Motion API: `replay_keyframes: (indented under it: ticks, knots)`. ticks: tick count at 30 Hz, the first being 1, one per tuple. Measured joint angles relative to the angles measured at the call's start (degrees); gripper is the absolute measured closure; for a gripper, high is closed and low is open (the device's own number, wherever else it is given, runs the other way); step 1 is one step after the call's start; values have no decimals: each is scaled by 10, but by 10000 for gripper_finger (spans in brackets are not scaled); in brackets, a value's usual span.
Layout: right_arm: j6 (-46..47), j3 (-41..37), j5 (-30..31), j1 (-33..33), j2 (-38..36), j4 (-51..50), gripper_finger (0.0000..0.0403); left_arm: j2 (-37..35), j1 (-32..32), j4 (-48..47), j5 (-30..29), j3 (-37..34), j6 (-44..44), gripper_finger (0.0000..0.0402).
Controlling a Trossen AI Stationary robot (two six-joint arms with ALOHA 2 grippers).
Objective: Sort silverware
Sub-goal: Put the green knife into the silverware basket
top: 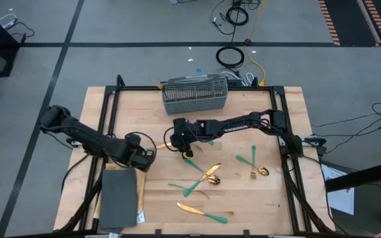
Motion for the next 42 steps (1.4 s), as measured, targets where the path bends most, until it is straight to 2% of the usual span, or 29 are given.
replay_keyframes:
  ticks: [4,8,12,28,31,42]
  knots:
    - [0,0,0,0,0,-2,195,0,-6,-10,28,-6,-48,401]
    - [0,0,0,0,0,-3,195,1,-11,23,43,-44,-92,401]
    - [0,0,0,0,0,-3,195,1,-8,53,41,-68,-93,401]
    - [0,0,0,0,0,-2,195,-2,16,36,37,-68,-86,401]
    - [0,0,0,0,0,-2,195,-2,30,36,37,-68,-63,401]
    - [0,0,0,0,0,-3,195,-4,59,124,46,-119,-43,401]
